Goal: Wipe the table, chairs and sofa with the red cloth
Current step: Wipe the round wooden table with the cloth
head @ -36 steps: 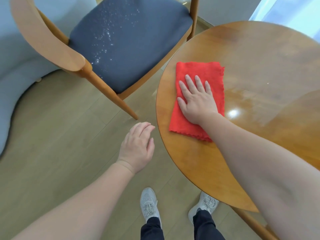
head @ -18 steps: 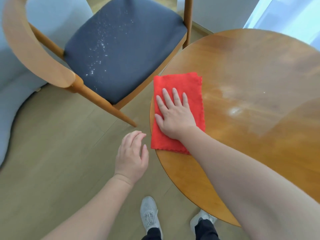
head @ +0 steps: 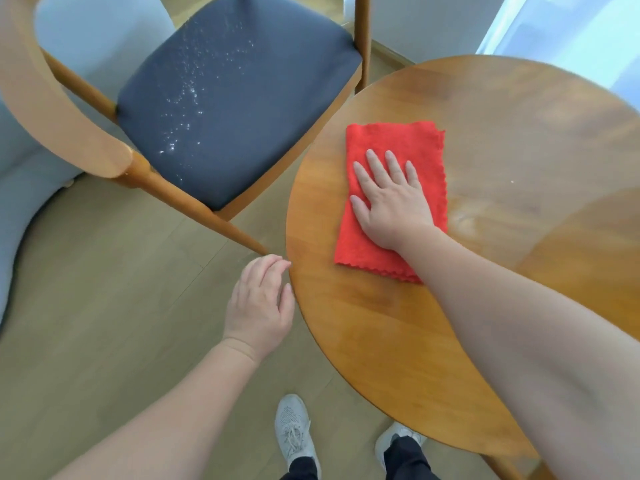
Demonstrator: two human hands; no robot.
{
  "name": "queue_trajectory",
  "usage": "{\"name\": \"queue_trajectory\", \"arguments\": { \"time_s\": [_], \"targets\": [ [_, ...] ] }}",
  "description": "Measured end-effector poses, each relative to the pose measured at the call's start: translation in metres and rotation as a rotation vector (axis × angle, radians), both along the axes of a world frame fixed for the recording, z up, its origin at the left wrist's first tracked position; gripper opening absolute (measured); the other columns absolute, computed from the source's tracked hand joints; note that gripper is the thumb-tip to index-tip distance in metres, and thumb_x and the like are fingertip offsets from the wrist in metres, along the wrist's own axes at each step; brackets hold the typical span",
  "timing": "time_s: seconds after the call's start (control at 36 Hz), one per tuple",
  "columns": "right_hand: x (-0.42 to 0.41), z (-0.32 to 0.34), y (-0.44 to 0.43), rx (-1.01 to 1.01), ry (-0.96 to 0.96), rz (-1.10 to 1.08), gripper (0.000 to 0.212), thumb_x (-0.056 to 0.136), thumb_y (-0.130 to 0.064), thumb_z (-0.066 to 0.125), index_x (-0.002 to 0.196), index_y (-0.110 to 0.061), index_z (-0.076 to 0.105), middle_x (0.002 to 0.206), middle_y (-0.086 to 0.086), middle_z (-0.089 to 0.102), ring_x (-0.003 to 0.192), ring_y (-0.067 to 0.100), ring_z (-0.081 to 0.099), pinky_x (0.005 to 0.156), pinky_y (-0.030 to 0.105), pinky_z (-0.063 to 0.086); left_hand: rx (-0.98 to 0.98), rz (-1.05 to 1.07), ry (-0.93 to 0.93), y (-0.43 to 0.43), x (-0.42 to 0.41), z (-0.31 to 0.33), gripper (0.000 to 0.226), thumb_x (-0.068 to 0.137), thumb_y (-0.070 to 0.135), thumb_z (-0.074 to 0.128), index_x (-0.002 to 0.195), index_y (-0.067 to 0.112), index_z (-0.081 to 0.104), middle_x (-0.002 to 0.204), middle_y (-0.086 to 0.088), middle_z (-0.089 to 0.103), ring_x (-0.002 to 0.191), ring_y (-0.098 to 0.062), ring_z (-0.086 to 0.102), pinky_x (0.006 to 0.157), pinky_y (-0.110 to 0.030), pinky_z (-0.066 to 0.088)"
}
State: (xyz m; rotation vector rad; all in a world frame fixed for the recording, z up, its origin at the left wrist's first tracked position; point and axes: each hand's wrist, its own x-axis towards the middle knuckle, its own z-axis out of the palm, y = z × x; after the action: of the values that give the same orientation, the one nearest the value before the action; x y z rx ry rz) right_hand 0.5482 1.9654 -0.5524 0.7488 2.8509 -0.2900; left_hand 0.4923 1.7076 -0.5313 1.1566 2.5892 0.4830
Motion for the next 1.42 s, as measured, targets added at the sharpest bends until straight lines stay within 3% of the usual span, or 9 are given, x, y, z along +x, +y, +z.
{"name": "queue_trajectory", "arguments": {
  "time_s": [0.25, 0.39, 0.5, 0.86, 1.17, 1.42],
  "targets": [
    [0.109, 0.004, 0.022, -0.009, -0.064, -0.136, 0.064, 0.095, -0.053, 0.012, 0.154, -0.027, 0.01, 0.162, -0.001, 0.002, 0.149, 0.025, -0.004, 0.12, 0.046, -0.003, -0.073, -0.118, 0.004, 0.079, 0.029, -0.003, 0.055, 0.091, 0.036, 0.032, 0.135, 0.006, 0.049, 0.141, -0.01, 0.046, 0.134, -0.026, 0.037, 0.114, -0.041, 0.026],
    [0.153, 0.002, 0.038, 0.0, -0.09, -0.147, 0.065, 0.094, -0.054, 0.011, 0.154, -0.029, 0.009, 0.162, -0.003, 0.0, 0.149, 0.023, -0.006, 0.12, 0.046, -0.003, -0.123, -0.131, 0.038, 0.127, 0.03, -0.011, 0.057, 0.098, 0.036, 0.027, 0.15, 0.012, 0.024, 0.158, -0.004, 0.018, 0.146, -0.017, 0.01, 0.119, -0.031, 0.002],
    [0.169, 0.002, 0.059, 0.008, -0.085, -0.166, 0.064, 0.095, -0.055, 0.012, 0.154, -0.03, 0.009, 0.162, -0.004, 0.0, 0.149, 0.022, -0.006, 0.12, 0.046, -0.002, -0.201, -0.082, 0.063, 0.137, 0.031, -0.023, 0.059, 0.099, 0.039, 0.022, 0.152, 0.016, 0.01, 0.16, 0.001, 0.002, 0.146, -0.011, -0.004, 0.118, -0.028, -0.006],
    [0.194, -0.001, 0.132, 0.037, -0.083, -0.416, 0.068, 0.092, -0.057, 0.013, 0.154, -0.03, 0.011, 0.162, -0.003, 0.002, 0.149, 0.024, -0.002, 0.12, 0.047, 0.0, -0.251, -0.097, 0.102, 0.14, 0.03, -0.023, 0.066, 0.092, 0.043, 0.017, 0.15, 0.012, 0.02, 0.159, -0.002, 0.011, 0.146, -0.014, 0.004, 0.115, -0.022, -0.012],
    [0.246, 0.001, 0.201, 0.07, -0.106, -0.76, 0.074, 0.088, -0.061, 0.014, 0.154, -0.027, 0.012, 0.162, 0.001, 0.003, 0.148, 0.028, 0.002, 0.118, 0.052, 0.002, -0.251, -0.103, 0.101, 0.139, 0.032, -0.022, 0.065, 0.092, 0.041, 0.019, 0.149, 0.009, 0.024, 0.158, -0.004, 0.013, 0.146, -0.016, 0.007, 0.116, -0.024, -0.01],
    [0.211, -0.001, 0.207, 0.063, -0.137, -0.84, 0.069, 0.096, -0.055, 0.016, 0.155, -0.021, 0.008, 0.162, 0.005, -0.001, 0.148, 0.033, -0.002, 0.118, 0.053, 0.0, -0.251, -0.107, 0.105, 0.14, 0.033, -0.024, 0.065, 0.092, 0.04, 0.019, 0.148, 0.008, 0.025, 0.157, -0.005, 0.014, 0.146, -0.016, 0.008, 0.117, -0.028, -0.005]
  ]
}}
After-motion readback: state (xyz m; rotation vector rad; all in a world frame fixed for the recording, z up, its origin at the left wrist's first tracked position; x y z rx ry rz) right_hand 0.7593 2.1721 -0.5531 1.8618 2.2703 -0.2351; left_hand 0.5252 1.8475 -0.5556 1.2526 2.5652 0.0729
